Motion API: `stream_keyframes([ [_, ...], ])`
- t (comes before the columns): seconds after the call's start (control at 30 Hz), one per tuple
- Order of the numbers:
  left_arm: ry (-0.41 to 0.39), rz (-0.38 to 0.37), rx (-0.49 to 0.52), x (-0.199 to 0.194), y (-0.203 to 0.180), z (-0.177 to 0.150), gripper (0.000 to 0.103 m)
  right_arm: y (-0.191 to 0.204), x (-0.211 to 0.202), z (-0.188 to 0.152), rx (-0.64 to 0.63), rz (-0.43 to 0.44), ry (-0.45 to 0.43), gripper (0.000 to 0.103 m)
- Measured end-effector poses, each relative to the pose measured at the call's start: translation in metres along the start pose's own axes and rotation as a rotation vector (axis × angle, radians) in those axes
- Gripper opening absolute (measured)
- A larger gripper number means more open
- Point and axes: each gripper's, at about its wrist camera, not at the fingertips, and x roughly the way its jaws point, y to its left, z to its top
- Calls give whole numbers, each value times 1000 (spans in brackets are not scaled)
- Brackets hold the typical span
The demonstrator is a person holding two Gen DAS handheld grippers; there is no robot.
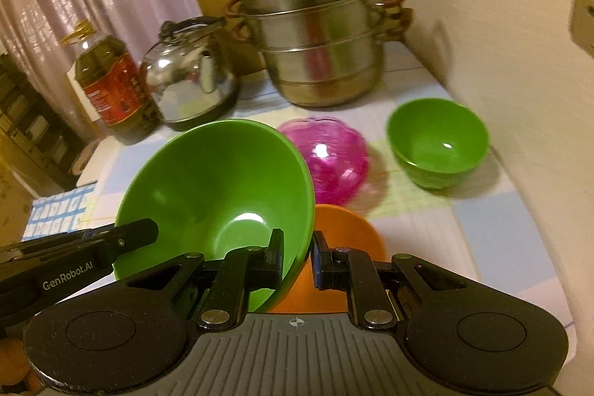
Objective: Organize plates and bowls
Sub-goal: 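Lift the large green bowl with both grippers and carry it over the orange bowl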
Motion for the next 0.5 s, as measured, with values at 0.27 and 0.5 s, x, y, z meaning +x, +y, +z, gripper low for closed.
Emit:
stream_keyframes([
  [0.27,41,-10,19,23,-19,-9,10,-33,4,-9,36,-21,26,15],
  [0.5,79,-11,17,47,-19,-15,10,-46,23,-15,46,-30,55,15],
])
